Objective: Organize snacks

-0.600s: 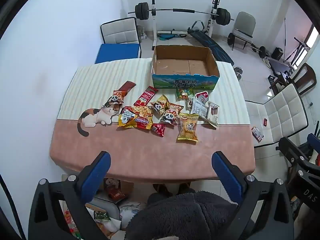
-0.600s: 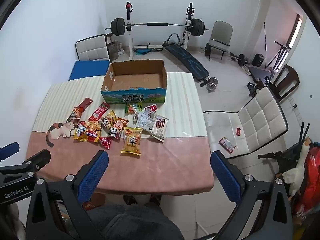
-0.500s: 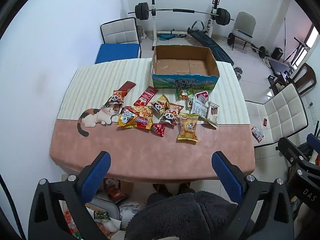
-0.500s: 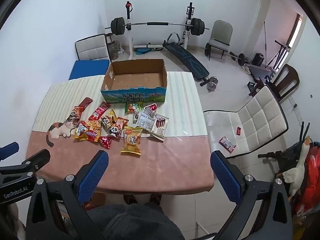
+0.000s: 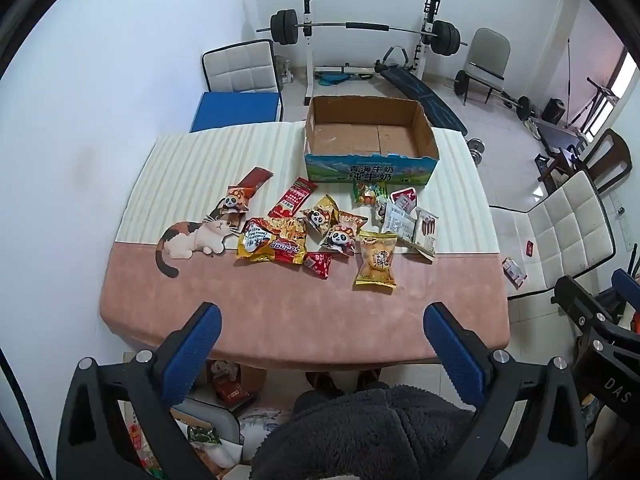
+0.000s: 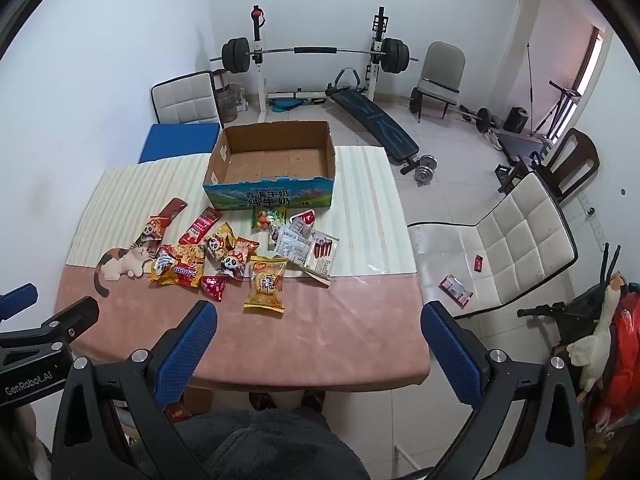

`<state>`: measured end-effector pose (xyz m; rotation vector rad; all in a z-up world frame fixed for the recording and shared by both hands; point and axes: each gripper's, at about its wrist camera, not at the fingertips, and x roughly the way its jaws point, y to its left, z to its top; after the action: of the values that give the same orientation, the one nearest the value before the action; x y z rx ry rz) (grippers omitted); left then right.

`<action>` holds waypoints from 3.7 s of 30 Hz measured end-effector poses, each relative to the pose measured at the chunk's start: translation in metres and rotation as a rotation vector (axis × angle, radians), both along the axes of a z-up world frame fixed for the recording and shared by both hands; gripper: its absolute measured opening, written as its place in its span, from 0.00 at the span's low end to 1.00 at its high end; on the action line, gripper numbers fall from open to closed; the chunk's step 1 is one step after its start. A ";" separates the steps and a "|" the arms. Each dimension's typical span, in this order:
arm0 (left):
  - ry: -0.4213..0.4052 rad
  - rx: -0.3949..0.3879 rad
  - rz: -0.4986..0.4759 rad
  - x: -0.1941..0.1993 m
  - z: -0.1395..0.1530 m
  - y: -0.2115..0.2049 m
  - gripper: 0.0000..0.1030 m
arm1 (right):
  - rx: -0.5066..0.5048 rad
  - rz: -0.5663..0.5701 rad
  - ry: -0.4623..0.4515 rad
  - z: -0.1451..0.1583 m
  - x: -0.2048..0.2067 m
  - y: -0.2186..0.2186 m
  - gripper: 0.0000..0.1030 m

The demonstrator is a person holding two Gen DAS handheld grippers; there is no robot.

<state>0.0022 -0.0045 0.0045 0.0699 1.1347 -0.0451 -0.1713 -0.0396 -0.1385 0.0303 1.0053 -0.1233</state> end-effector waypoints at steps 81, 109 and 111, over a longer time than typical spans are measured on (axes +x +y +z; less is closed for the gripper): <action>-0.039 -0.059 -0.005 0.004 0.010 -0.005 1.00 | 0.062 0.023 -0.023 0.012 0.011 0.007 1.00; 0.462 -0.046 0.201 0.201 -0.302 0.110 1.00 | 0.249 -0.050 0.533 -0.366 0.224 0.047 1.00; 0.519 -0.093 0.247 0.217 -0.323 0.122 1.00 | 0.251 -0.075 0.554 -0.381 0.230 0.049 1.00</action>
<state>0.2192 0.1170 -0.3189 -0.1748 1.6506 0.1109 0.0588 0.0092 -0.5198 0.2755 1.5694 -0.0731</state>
